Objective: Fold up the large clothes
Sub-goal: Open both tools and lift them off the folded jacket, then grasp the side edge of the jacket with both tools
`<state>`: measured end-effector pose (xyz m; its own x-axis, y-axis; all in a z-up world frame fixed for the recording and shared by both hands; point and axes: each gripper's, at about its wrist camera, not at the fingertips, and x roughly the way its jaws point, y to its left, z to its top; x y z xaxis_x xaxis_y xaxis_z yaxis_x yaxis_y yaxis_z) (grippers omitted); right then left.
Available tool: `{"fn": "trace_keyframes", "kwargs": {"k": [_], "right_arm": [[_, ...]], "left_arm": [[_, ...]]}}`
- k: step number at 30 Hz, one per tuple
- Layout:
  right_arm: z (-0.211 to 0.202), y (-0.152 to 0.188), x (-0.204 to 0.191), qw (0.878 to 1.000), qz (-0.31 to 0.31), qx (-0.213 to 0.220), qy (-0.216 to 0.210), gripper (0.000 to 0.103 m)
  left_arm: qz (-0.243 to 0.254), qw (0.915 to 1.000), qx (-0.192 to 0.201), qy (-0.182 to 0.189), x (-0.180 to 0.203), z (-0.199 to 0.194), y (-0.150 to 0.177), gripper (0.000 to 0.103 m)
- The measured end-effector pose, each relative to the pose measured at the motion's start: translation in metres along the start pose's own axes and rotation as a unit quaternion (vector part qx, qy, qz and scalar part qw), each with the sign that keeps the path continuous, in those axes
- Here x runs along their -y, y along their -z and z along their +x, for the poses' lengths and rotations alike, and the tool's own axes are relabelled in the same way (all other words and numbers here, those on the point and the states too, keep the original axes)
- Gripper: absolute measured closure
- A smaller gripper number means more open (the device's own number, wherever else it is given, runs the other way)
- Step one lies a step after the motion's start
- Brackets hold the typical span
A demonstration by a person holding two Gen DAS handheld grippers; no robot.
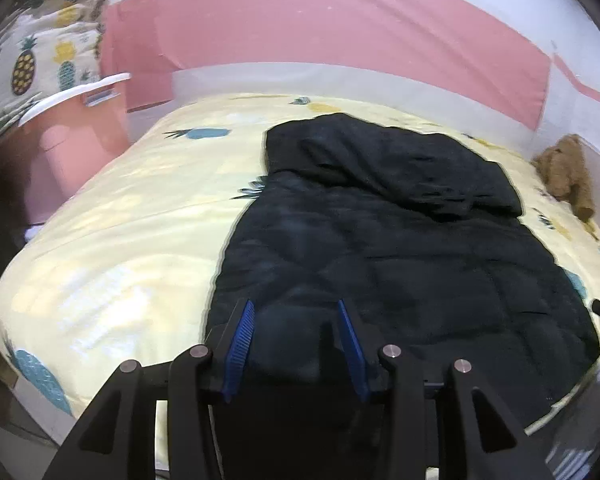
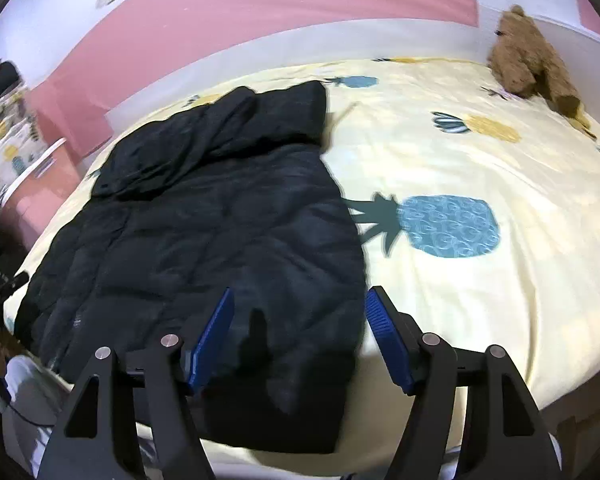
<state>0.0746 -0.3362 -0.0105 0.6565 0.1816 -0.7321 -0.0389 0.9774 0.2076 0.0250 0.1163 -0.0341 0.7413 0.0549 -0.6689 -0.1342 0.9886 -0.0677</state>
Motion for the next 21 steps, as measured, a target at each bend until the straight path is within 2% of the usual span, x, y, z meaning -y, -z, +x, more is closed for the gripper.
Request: {"fn": "trace_keyframes", "kwargs": {"k": [3, 7, 14, 19, 21], "right_arm": [[0.007, 0.002, 0.012, 1.000, 0.016, -0.012, 0.001, 0.035], [0.024, 0.011, 0.023, 0.998, 0.044, -0.046, -0.019, 0.035], [0.035, 0.025, 0.017, 0.989, 0.078, -0.081, -0.091, 0.035], [0.036, 0.031, 0.018, 0.986, 0.094, -0.084, -0.107, 0.035], [0.038, 0.031, 0.017, 0.987, 0.092, -0.087, -0.097, 0.044]], "left_arm": [[-0.016, 0.9997, -0.010, -0.015, -0.017, 0.009, 0.003, 0.060], [-0.025, 0.9992, -0.027, -0.015, -0.028, 0.019, 0.014, 0.058], [-0.026, 0.9992, -0.031, 0.002, -0.022, 0.017, 0.033, 0.052], [-0.042, 0.9983, -0.038, 0.015, -0.027, 0.018, 0.042, 0.051], [-0.060, 0.9968, -0.048, 0.022, -0.032, 0.024, 0.043, 0.050]]}}
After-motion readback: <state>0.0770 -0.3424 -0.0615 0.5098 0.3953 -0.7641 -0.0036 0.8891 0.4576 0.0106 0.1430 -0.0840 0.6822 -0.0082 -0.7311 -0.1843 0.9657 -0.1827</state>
